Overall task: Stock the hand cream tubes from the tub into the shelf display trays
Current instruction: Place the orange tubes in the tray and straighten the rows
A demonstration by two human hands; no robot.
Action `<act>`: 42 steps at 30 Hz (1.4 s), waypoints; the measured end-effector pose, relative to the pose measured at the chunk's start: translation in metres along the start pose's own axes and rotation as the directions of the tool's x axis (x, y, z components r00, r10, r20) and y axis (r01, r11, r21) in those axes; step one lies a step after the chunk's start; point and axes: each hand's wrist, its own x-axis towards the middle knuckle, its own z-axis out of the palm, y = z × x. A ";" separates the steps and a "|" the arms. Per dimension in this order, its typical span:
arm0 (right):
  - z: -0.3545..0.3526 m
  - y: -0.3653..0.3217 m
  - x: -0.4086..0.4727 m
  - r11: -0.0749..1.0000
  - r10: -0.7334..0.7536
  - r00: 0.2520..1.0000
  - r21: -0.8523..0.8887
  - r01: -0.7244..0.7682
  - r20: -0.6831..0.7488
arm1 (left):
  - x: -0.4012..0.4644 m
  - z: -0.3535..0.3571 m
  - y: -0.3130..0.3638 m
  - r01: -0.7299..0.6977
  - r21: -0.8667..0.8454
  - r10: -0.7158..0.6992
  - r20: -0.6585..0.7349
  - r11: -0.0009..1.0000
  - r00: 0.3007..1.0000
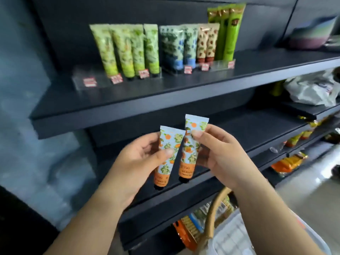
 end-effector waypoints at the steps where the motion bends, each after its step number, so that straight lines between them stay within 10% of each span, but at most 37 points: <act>1: 0.016 -0.010 0.001 0.998 -0.047 0.998 -0.034 0.048 0.042 | -0.006 -0.015 0.014 -0.060 0.018 0.060 -0.002 0.998 0.998; 25: 0.207 -0.201 0.124 0.694 -0.303 0.862 -0.526 0.492 0.408 | 0.051 -0.199 0.202 -0.405 0.247 0.457 -0.212 0.880 0.864; 42: 0.230 -0.179 0.280 -0.051 -0.143 0.804 -0.815 0.577 0.578 | 0.193 -0.235 0.170 -0.342 0.229 0.399 -0.285 0.911 0.872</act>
